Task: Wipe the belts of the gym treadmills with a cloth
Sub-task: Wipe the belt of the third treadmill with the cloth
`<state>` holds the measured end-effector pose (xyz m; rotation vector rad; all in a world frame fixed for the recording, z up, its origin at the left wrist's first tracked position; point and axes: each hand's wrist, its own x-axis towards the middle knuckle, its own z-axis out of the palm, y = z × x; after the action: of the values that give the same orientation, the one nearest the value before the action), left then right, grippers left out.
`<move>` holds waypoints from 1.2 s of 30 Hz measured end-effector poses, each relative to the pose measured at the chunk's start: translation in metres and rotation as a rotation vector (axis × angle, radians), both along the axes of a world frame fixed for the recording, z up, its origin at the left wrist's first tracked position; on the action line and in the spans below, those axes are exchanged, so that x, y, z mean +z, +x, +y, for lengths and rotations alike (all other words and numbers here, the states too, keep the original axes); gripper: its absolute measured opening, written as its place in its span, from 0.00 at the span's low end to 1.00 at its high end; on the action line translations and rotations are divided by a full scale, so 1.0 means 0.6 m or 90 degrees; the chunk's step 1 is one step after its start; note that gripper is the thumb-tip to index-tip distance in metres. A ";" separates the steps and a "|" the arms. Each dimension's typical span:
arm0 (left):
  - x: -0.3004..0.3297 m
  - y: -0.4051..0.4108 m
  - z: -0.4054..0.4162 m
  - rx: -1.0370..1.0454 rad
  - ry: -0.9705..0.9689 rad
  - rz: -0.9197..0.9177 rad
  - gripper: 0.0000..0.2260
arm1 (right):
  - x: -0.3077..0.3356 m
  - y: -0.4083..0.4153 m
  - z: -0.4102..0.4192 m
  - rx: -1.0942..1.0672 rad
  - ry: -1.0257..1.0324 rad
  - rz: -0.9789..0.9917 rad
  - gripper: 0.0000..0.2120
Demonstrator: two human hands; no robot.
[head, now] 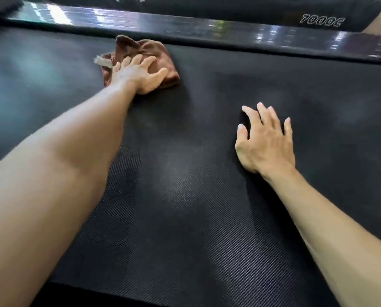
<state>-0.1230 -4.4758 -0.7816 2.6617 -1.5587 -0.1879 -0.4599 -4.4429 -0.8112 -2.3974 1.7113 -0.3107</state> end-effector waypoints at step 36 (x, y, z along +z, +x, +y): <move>0.003 -0.243 0.428 -0.014 0.041 0.057 0.35 | 0.051 0.006 0.047 0.034 0.004 0.003 0.28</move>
<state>-0.2687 -4.2193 -0.7797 2.6433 -1.5822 -0.3586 -0.4561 -4.4145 -0.7804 -2.4363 1.6443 -0.2909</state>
